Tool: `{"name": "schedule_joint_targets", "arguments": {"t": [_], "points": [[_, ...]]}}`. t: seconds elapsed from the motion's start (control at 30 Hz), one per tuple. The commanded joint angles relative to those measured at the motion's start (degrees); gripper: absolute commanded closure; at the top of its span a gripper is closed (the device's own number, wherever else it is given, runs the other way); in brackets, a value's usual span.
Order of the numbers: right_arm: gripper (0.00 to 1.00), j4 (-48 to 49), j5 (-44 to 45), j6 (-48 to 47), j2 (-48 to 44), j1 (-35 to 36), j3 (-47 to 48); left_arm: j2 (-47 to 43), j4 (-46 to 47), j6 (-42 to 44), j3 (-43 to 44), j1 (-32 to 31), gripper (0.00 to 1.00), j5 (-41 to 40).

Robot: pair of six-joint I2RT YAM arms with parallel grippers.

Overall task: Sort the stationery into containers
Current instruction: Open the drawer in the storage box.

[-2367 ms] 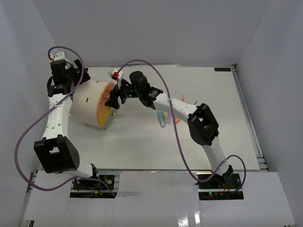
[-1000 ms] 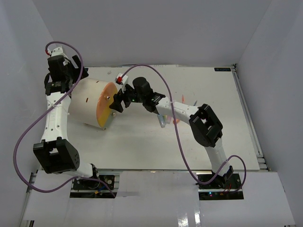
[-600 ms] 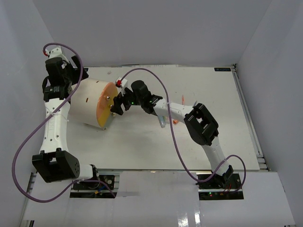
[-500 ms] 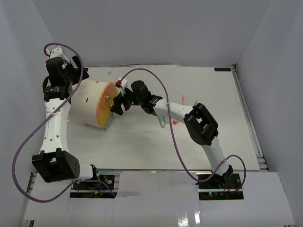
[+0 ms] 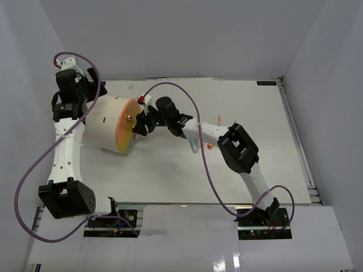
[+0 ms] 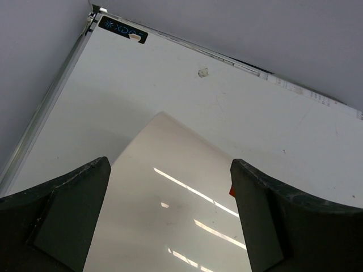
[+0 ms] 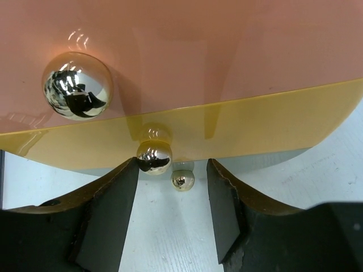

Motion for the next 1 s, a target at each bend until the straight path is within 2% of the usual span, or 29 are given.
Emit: {"name": "schedule_joint_targets", "arguments": {"t": [0.0, 0.43, 0.63, 0.7, 0.77, 0.97], "points": [[0.43, 3.47, -0.5, 0.51, -0.28, 0.37, 1.99, -1.89, 0.37, 0.44, -0.23, -0.39, 0.02, 0.79], [0.45, 4.0, -1.29, 1.21, -1.34, 0.37, 1.9, -2.59, 0.63, 0.18, -1.99, -1.53, 0.02, 1.49], [0.6, 3.92, -1.38, 1.47, -1.69, 0.37, 1.63, -2.85, 1.16, 0.18, -3.13, -1.97, 0.02, 1.14], [0.61, 4.0, -1.29, 1.65, -1.95, 0.46, 1.28, -2.85, 1.42, 0.27, -3.75, -2.14, 0.02, 1.14], [0.71, 3.92, -1.29, 1.65, -2.21, 0.37, 1.19, -2.85, 1.77, 0.09, -4.27, -2.14, 0.02, 1.14], [0.85, 4.09, 0.02, 1.21, -4.41, 0.28, -2.14, -2.85, 2.39, -0.08, -5.68, -2.32, 0.02, 1.14]]}}
